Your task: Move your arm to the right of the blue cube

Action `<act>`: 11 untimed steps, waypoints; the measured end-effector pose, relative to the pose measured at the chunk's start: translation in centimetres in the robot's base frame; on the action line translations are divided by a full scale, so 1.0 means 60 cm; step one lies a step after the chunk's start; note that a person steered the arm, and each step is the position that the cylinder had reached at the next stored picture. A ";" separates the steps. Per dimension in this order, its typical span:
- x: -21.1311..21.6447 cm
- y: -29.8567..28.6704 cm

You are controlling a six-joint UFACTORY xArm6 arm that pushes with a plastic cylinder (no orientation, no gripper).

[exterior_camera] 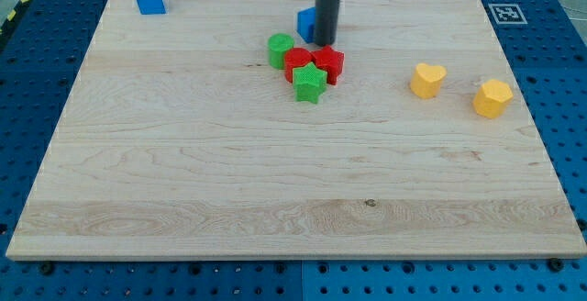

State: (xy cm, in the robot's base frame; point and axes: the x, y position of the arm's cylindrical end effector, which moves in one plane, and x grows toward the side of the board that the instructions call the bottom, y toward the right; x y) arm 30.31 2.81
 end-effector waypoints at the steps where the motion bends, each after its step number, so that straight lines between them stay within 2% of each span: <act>1: -0.041 -0.046; 2: -0.052 -0.069; 4: -0.053 0.033; 5: -0.080 0.064; 6: -0.118 0.037; 8: -0.122 0.008; 11: -0.122 0.074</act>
